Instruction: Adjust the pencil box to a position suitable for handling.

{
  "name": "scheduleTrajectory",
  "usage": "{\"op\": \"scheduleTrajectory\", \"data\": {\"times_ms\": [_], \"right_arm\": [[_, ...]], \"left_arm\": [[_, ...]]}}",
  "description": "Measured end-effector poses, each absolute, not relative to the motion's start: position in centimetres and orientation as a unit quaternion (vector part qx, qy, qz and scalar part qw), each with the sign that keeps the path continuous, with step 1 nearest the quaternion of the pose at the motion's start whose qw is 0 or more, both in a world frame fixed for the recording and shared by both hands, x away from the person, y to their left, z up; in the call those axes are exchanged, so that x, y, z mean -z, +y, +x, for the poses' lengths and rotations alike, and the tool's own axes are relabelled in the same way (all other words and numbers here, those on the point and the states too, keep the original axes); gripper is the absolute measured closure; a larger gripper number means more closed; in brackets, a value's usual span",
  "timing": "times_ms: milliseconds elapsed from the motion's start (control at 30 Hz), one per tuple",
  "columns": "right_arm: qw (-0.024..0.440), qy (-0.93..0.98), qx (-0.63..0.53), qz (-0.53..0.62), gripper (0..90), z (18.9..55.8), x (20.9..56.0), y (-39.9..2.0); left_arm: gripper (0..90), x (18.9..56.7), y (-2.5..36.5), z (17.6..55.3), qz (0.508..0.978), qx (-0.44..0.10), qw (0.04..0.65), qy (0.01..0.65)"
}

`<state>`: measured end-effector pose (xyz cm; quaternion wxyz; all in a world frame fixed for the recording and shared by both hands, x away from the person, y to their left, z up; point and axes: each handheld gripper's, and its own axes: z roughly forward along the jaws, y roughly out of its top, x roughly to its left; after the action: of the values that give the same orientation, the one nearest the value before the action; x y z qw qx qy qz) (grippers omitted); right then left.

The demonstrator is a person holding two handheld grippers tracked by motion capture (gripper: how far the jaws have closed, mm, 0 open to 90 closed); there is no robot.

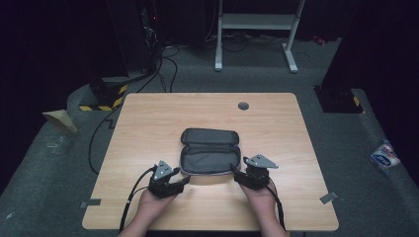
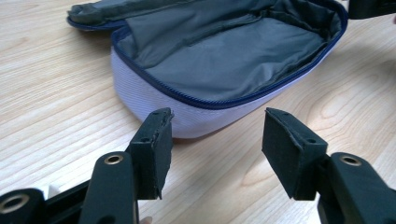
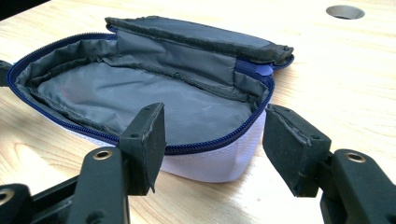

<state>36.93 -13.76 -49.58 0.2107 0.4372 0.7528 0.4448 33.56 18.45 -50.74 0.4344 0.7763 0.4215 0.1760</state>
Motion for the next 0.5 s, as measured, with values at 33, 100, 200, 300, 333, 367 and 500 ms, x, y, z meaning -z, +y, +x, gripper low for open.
{"op": "scheduleTrajectory", "data": {"times_ms": [33, 100, 200, 300, 333, 367, 500], "right_arm": [[0.211, 0.753, -0.444, 0.438, 39.2, 36.9, 49.6, -13.8], [0.213, 0.750, -0.445, 0.440, 39.3, 36.8, 49.5, -14.1], [0.216, 0.748, -0.445, 0.443, 39.4, 36.7, 49.4, -14.5], [0.216, 0.745, -0.444, 0.448, 39.5, 36.6, 49.5, -15.0], [0.218, 0.745, -0.443, 0.448, 39.6, 36.6, 49.5, -15.1], [0.218, 0.745, -0.442, 0.450, 39.6, 36.6, 49.5, -15.3], [0.224, 0.745, -0.436, 0.452, 39.9, 36.4, 49.7, -15.9]], "left_arm": [[43.1, 50.7, 18.6, 33.5, 0.775, -0.178, 0.434, 0.423], [43.2, 50.6, 19.0, 33.5, 0.774, -0.181, 0.434, 0.424], [43.6, 50.5, 19.7, 33.4, 0.770, -0.186, 0.434, 0.430], [44.1, 50.4, 20.7, 33.5, 0.768, -0.193, 0.431, 0.434], [44.2, 50.3, 21.0, 33.5, 0.766, -0.193, 0.431, 0.437], [44.2, 50.3, 21.4, 33.5, 0.764, -0.197, 0.430, 0.439], [44.4, 50.1, 22.9, 33.6, 0.760, -0.209, 0.421, 0.448]]}}
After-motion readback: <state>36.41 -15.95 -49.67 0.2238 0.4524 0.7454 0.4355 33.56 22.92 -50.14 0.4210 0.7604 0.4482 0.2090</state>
